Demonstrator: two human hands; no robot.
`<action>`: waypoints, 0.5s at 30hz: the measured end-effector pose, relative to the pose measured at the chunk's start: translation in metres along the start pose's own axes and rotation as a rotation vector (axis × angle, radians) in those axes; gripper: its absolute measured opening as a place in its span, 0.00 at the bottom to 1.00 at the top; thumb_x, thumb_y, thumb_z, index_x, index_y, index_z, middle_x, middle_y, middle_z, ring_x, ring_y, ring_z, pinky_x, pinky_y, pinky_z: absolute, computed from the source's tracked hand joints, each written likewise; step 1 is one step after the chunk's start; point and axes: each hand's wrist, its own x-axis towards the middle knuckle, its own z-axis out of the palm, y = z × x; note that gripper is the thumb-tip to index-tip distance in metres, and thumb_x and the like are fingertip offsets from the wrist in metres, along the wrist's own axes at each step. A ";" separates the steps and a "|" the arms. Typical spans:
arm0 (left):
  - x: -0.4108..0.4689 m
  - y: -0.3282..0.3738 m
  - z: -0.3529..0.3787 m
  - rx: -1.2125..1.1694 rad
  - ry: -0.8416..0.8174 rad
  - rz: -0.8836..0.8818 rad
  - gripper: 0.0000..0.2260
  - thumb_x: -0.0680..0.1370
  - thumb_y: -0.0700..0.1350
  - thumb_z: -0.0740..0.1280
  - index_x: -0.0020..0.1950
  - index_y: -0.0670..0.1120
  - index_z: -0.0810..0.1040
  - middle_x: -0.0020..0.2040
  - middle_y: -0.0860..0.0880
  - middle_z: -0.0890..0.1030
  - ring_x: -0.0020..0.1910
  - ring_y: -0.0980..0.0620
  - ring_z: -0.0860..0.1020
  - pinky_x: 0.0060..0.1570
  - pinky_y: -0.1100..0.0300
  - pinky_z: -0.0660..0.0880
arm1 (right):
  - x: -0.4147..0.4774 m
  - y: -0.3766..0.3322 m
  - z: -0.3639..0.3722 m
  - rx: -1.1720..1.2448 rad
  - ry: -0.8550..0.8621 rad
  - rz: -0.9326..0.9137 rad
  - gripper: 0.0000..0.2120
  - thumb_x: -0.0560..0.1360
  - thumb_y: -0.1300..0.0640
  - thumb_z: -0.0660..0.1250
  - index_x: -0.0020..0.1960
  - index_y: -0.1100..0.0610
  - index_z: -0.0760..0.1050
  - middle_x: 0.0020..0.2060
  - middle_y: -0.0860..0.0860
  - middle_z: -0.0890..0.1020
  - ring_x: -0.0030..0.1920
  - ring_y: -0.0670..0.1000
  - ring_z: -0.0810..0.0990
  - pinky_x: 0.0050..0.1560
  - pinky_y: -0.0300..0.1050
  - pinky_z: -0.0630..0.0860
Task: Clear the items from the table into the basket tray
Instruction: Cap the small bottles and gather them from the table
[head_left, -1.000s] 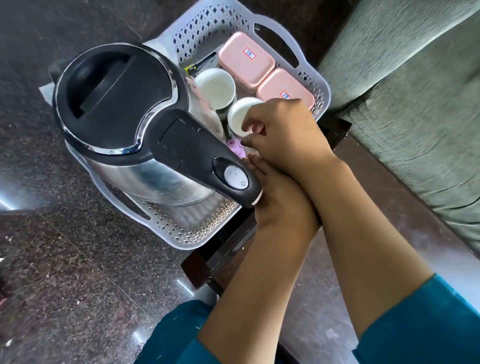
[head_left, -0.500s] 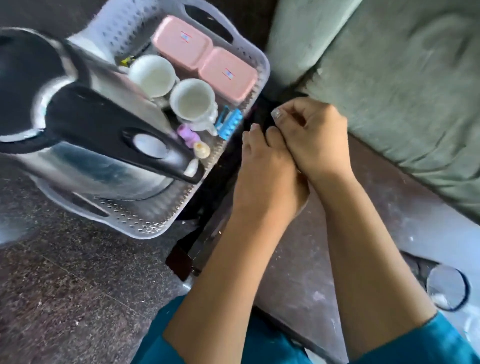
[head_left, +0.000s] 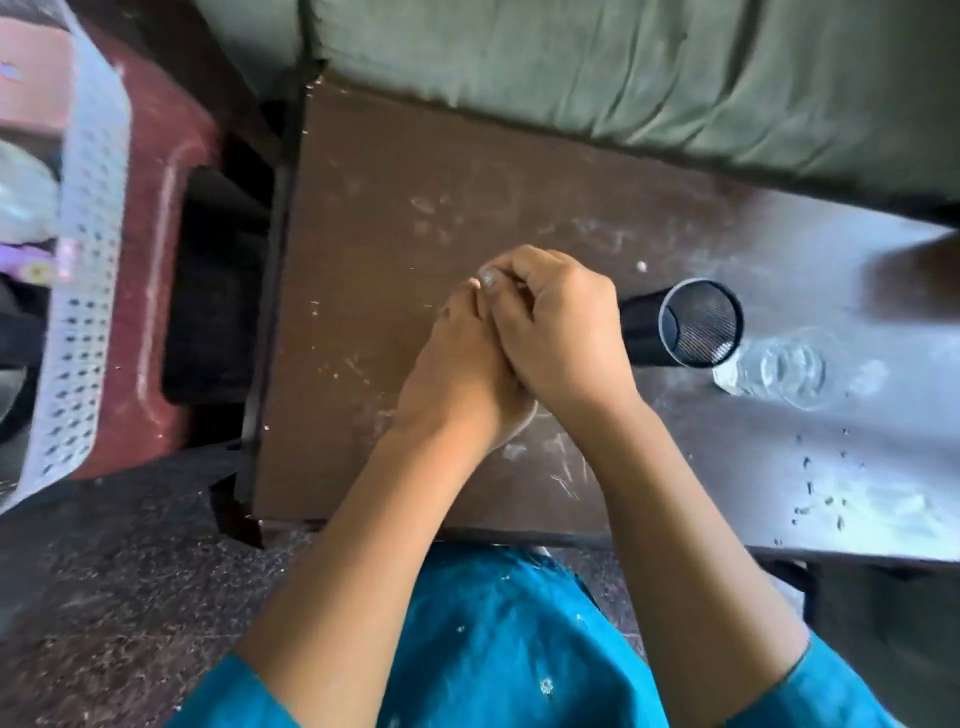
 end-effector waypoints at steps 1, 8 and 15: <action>-0.001 0.007 0.001 -0.005 -0.009 0.027 0.28 0.74 0.48 0.62 0.72 0.45 0.56 0.68 0.44 0.65 0.63 0.46 0.68 0.56 0.58 0.66 | -0.003 0.008 -0.006 0.000 0.019 0.004 0.07 0.75 0.57 0.62 0.46 0.53 0.80 0.42 0.51 0.82 0.43 0.51 0.79 0.44 0.44 0.73; -0.009 0.056 0.011 0.153 -0.125 0.197 0.30 0.73 0.45 0.63 0.72 0.41 0.57 0.72 0.40 0.62 0.69 0.42 0.63 0.67 0.50 0.65 | -0.028 0.033 -0.061 0.063 0.052 0.037 0.16 0.76 0.61 0.57 0.59 0.50 0.75 0.51 0.53 0.82 0.51 0.52 0.80 0.50 0.45 0.75; -0.041 0.059 -0.053 0.228 -0.035 0.220 0.30 0.71 0.47 0.67 0.69 0.40 0.59 0.70 0.39 0.63 0.70 0.41 0.63 0.66 0.52 0.65 | -0.039 -0.003 -0.091 -0.244 -0.244 -0.099 0.23 0.72 0.64 0.61 0.66 0.54 0.65 0.54 0.59 0.78 0.50 0.62 0.78 0.42 0.49 0.74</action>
